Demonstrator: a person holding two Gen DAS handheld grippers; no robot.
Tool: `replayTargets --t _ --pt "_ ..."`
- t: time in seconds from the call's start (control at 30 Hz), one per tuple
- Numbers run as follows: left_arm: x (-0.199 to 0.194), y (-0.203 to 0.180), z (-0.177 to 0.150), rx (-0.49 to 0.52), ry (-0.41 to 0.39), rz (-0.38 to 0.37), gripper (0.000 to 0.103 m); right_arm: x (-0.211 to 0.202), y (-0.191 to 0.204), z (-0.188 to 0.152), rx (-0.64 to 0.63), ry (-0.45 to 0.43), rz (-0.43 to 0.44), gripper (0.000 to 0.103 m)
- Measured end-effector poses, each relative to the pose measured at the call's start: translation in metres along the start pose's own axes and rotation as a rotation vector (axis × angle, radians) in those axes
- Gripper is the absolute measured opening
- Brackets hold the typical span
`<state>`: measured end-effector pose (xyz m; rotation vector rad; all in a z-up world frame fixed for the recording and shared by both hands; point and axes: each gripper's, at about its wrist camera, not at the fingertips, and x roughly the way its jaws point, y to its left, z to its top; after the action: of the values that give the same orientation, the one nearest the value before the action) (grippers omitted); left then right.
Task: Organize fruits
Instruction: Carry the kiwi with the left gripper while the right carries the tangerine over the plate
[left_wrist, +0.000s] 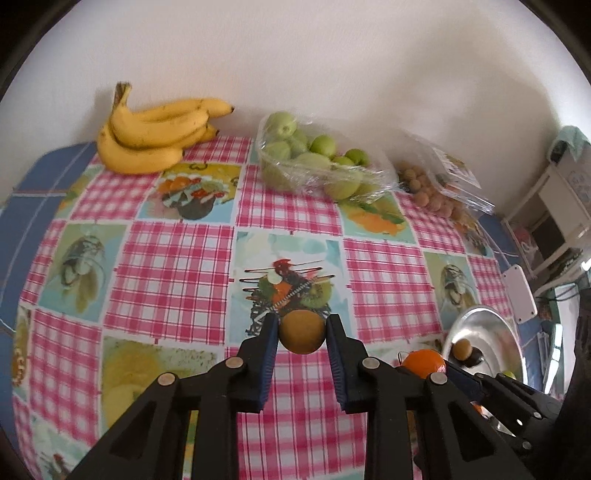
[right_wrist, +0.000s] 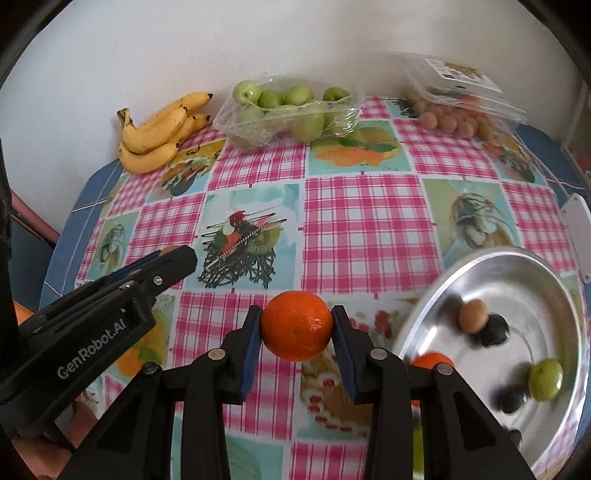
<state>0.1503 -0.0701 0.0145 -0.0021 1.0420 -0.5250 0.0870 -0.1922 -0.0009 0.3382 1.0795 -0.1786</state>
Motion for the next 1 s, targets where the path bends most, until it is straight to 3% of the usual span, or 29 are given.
replayTargets --t 0.33,0.73,1.0 --pt "-0.044 -0.037 -0.021 0.092 -0.038 0.004 0.028 -0.039 -0.025 -0.038 0.074 -0.014 -0.002 0.039" --pt "-0.05 -0.066 -0.055 0.134 -0.007 -0.023 0.028 -0.067 -0.063 -0.069 0.17 -0.03 0.008 0.039" --pt "-0.037 -0.106 -0.068 0.205 0.035 -0.081 0.028 -0.076 -0.113 -0.078 0.264 -0.043 -0.086 0.039"
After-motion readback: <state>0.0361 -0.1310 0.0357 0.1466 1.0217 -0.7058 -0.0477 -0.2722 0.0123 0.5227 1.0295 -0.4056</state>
